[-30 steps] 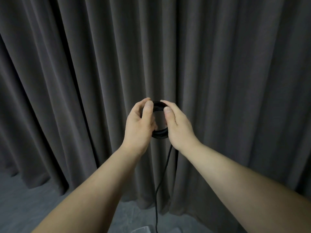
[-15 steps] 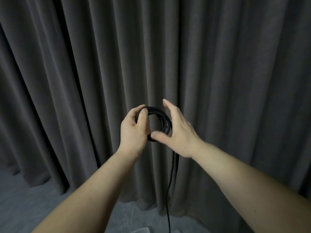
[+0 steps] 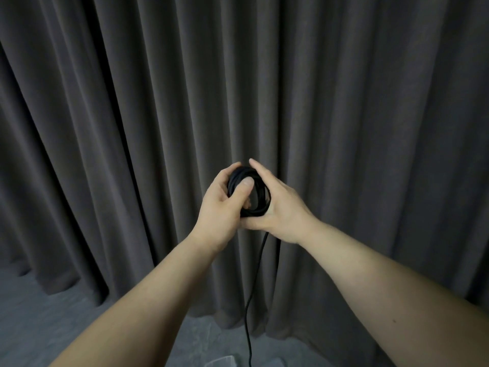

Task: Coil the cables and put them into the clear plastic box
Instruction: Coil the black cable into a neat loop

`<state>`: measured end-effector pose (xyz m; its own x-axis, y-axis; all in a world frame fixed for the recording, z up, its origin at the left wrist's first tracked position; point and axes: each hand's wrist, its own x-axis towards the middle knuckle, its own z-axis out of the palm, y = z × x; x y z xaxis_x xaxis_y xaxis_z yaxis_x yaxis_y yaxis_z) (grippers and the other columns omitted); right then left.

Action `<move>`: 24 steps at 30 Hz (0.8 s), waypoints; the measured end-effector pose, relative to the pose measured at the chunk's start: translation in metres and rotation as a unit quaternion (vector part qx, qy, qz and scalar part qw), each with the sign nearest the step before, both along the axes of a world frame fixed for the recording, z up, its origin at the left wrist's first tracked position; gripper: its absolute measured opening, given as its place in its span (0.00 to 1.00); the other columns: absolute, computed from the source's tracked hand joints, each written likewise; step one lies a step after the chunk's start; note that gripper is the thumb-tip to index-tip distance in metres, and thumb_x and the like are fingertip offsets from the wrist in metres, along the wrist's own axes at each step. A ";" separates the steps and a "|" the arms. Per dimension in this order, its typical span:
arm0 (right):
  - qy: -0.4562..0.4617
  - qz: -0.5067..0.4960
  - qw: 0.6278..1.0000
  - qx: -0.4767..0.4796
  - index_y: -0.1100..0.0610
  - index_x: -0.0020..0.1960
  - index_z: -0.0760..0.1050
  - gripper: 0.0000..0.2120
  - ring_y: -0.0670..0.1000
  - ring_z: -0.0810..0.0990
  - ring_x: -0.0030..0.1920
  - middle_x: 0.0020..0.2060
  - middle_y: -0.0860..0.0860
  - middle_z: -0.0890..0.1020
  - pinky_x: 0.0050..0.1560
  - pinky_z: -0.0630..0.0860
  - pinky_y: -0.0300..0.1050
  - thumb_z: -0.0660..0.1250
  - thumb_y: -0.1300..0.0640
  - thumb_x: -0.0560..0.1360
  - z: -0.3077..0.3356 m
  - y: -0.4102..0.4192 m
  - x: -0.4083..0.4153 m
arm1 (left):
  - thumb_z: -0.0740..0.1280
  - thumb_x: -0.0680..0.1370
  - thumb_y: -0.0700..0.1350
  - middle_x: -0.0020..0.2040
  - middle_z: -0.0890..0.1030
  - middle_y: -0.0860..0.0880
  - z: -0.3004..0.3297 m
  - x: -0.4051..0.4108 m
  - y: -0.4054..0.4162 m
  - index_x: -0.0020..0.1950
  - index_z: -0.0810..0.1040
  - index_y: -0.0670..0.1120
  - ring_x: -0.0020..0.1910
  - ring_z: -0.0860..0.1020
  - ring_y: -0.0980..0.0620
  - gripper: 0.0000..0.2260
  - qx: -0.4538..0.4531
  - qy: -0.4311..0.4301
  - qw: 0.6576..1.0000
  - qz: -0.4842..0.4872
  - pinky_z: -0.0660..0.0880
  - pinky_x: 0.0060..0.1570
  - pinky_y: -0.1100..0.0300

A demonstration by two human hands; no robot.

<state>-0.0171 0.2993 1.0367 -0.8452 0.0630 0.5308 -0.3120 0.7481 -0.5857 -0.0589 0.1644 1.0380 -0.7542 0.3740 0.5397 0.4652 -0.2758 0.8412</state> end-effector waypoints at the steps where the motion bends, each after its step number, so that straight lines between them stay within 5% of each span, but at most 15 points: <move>1: -0.002 0.005 1.000 -0.012 0.38 0.75 0.51 0.54 0.44 0.68 0.69 0.70 0.42 0.69 0.68 0.68 0.46 0.79 0.41 0.58 -0.001 0.000 0.000 | 0.64 0.81 0.42 0.43 0.75 0.38 -0.001 0.001 -0.002 0.71 0.69 0.46 0.39 0.77 0.61 0.19 -0.010 0.004 1.000 -0.006 0.75 0.46 0.67; 3: -0.007 0.012 1.000 -0.023 0.38 0.75 0.52 0.54 0.43 0.69 0.68 0.69 0.42 0.71 0.68 0.69 0.45 0.79 0.41 0.58 -0.002 0.000 0.001 | 0.64 0.81 0.42 0.51 0.75 0.34 0.000 0.002 -0.004 0.72 0.68 0.46 0.41 0.77 0.61 0.19 -0.027 0.017 0.999 0.005 0.75 0.49 0.66; 7: -0.020 0.010 1.000 -0.012 0.39 0.76 0.48 0.56 0.43 0.66 0.70 0.71 0.42 0.68 0.68 0.67 0.43 0.78 0.41 0.57 -0.001 -0.006 0.001 | 0.63 0.81 0.44 0.37 0.76 0.54 0.001 0.002 -0.002 0.68 0.72 0.46 0.36 0.74 0.61 0.15 -0.024 0.026 0.998 0.059 0.73 0.43 0.67; 12: -0.038 0.014 0.999 0.032 0.40 0.76 0.41 0.61 0.40 0.65 0.70 0.73 0.42 0.63 0.66 0.66 0.39 0.79 0.43 0.58 0.005 -0.010 0.003 | 0.62 0.82 0.45 0.26 0.73 0.55 0.004 0.000 -0.001 0.62 0.76 0.45 0.27 0.70 0.57 0.11 0.018 -0.031 0.998 0.051 0.70 0.31 0.65; 17: 0.020 -0.021 0.999 0.031 0.43 0.73 0.52 0.49 0.45 0.75 0.59 0.66 0.45 0.71 0.56 0.73 0.40 0.77 0.50 0.60 0.003 -0.010 0.001 | 0.63 0.81 0.44 0.33 0.80 0.52 0.006 0.006 -0.004 0.66 0.73 0.43 0.37 0.80 0.55 0.14 0.029 -0.032 0.998 -0.034 0.76 0.45 0.60; 21: 0.020 -0.005 1.000 0.000 0.43 0.70 0.55 0.46 0.39 0.77 0.49 0.57 0.41 0.75 0.47 0.72 0.32 0.77 0.54 0.60 0.000 -0.007 0.001 | 0.69 0.74 0.45 0.54 0.84 0.47 0.003 0.008 -0.009 0.71 0.70 0.45 0.55 0.82 0.46 0.25 0.015 -0.016 0.997 -0.076 0.75 0.61 0.48; 24: 0.029 0.024 0.998 -0.045 0.42 0.70 0.56 0.46 0.38 0.78 0.50 0.56 0.41 0.76 0.46 0.73 0.29 0.78 0.56 0.60 0.000 -0.007 0.001 | 0.70 0.73 0.44 0.51 0.85 0.47 0.005 0.009 -0.010 0.72 0.69 0.45 0.56 0.82 0.49 0.27 0.028 -0.014 0.997 -0.071 0.74 0.64 0.49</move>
<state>-0.0165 0.2924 1.0370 -0.8163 0.0721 0.5731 -0.3823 0.6763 -0.6296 -0.0497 0.1543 1.0430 -0.7115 0.4479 0.5414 0.3943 -0.3832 0.8353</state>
